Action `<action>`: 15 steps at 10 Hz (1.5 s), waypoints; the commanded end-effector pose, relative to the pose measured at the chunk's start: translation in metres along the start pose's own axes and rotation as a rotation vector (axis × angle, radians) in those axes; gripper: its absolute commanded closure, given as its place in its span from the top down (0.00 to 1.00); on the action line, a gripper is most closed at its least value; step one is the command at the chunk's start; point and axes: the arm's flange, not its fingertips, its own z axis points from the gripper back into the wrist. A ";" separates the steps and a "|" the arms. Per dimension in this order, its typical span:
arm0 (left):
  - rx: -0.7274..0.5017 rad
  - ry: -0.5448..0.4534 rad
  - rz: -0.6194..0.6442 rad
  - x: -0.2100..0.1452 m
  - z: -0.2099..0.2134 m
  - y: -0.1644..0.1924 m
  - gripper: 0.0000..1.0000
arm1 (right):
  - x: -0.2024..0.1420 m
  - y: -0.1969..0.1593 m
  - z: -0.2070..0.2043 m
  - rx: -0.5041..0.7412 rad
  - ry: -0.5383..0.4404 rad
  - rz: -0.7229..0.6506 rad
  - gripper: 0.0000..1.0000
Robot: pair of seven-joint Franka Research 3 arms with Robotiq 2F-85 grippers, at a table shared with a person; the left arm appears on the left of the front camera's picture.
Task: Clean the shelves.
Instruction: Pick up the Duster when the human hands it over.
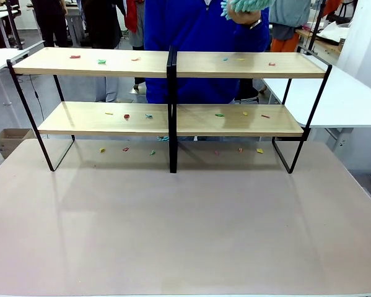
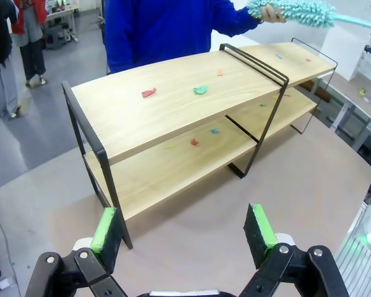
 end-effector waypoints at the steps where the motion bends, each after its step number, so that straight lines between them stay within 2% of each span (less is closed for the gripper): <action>1: 0.011 0.012 0.000 -0.002 0.002 -0.001 1.00 | -0.001 0.001 -0.012 0.009 -0.010 0.011 1.00; 15: 0.011 0.012 0.000 -0.002 0.002 -0.001 1.00 | 0.001 0.001 -0.009 0.012 0.015 0.004 1.00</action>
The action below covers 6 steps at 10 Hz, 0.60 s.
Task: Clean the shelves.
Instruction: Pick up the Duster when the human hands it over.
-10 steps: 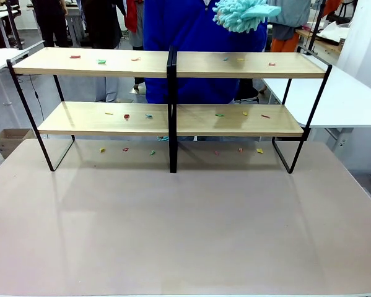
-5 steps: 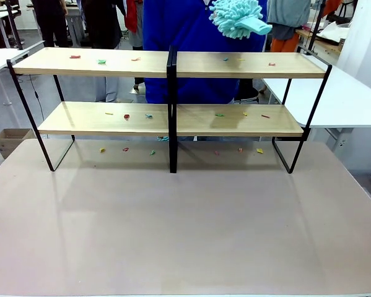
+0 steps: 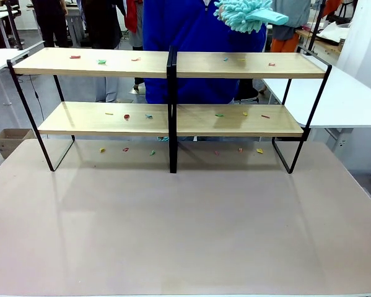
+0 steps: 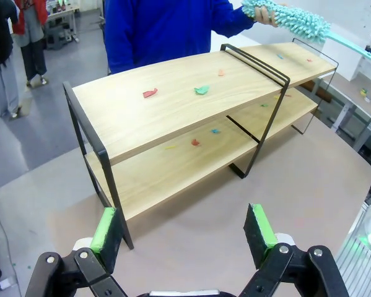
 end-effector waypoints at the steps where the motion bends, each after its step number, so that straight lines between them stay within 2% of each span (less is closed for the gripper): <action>1: 0.007 0.012 0.001 -0.002 0.002 -0.001 1.00 | 0.029 -0.005 -0.016 0.101 0.015 -0.275 1.00; 2: 0.007 0.012 0.001 -0.002 0.002 -0.001 1.00 | 0.060 -0.008 -0.039 0.174 0.021 -0.670 1.00; 3: 0.007 0.012 0.001 -0.002 0.002 -0.001 1.00 | 0.092 -0.006 -0.066 0.286 -0.037 -0.995 1.00; 4: 0.007 0.012 0.001 -0.002 0.002 -0.001 1.00 | 0.110 -0.001 -0.089 0.307 -0.060 -1.092 1.00; 5: 0.007 0.012 0.001 -0.002 0.002 -0.001 1.00 | 0.116 0.008 -0.111 0.225 -0.054 -1.026 1.00; 6: 0.007 0.012 0.001 -0.002 0.002 -0.001 1.00 | 0.107 0.025 -0.108 -0.017 -0.112 -0.720 1.00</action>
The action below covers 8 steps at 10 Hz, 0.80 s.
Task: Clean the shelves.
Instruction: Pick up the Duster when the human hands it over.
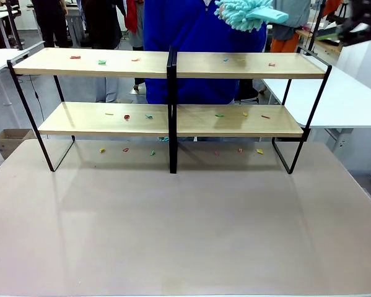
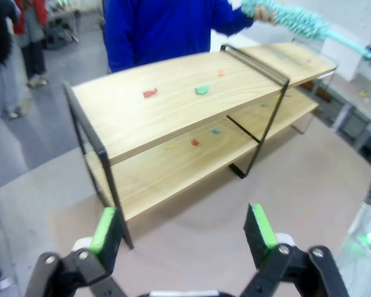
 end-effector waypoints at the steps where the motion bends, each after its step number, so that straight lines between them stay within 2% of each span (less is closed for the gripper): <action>1: 0.008 0.013 0.000 -0.001 0.002 -0.001 1.00 | -0.010 -0.008 0.021 0.045 0.081 0.043 1.00; 2: 0.008 0.013 0.000 -0.001 0.002 -0.001 1.00 | 0.000 0.000 0.000 0.000 0.000 0.000 1.00; 3: 0.008 0.013 0.000 -0.001 0.002 -0.001 1.00 | 0.010 0.003 -0.021 -0.088 -0.072 -0.111 1.00; 6: 0.008 0.013 0.000 -0.001 0.002 -0.001 1.00 | 0.044 0.025 -0.091 -0.043 0.061 -0.222 1.00; 7: 0.008 0.013 0.000 -0.001 0.002 -0.001 1.00 | 0.049 0.025 -0.102 -0.019 0.110 -0.244 1.00; 8: 0.008 0.013 0.000 -0.001 0.002 -0.001 1.00 | 0.053 0.020 -0.106 -0.021 0.112 -0.255 1.00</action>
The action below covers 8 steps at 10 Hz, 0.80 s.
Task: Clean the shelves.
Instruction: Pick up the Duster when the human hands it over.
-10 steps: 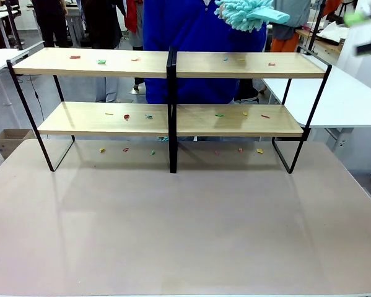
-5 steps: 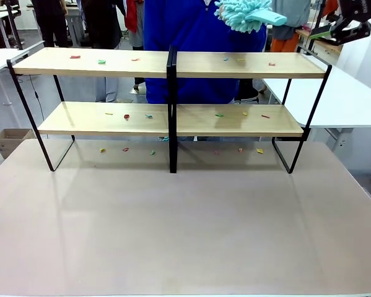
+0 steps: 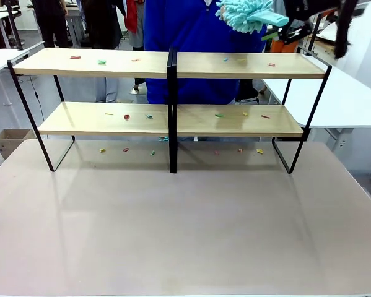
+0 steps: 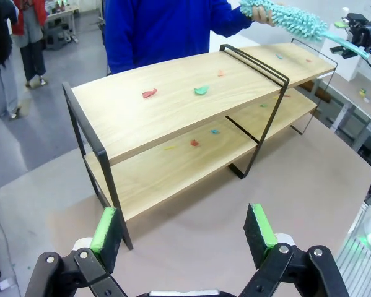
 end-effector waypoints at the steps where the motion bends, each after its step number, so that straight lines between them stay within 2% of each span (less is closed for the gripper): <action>1: 0.011 0.015 0.001 -0.001 0.002 -0.001 1.00 | 0.016 0.000 0.010 0.017 0.027 -0.048 1.00; 2: 0.011 0.015 0.001 -0.001 0.002 -0.001 1.00 | 0.016 -0.003 0.012 0.000 -0.021 -0.030 1.00; 5: 0.011 0.015 0.001 -0.001 0.002 -0.001 1.00 | 0.015 -0.003 0.016 0.009 0.046 -0.038 1.00; 6: 0.011 0.015 0.001 -0.001 0.002 -0.001 1.00 | 0.014 -0.005 0.017 0.001 0.056 -0.046 0.45; 7: 0.011 0.015 0.001 -0.001 0.002 -0.001 1.00 | 0.015 -0.006 0.017 -0.003 0.064 -0.053 0.44; 8: 0.011 0.015 0.001 -0.001 0.002 -0.001 1.00 | 0.015 -0.006 0.018 0.003 0.079 -0.058 0.00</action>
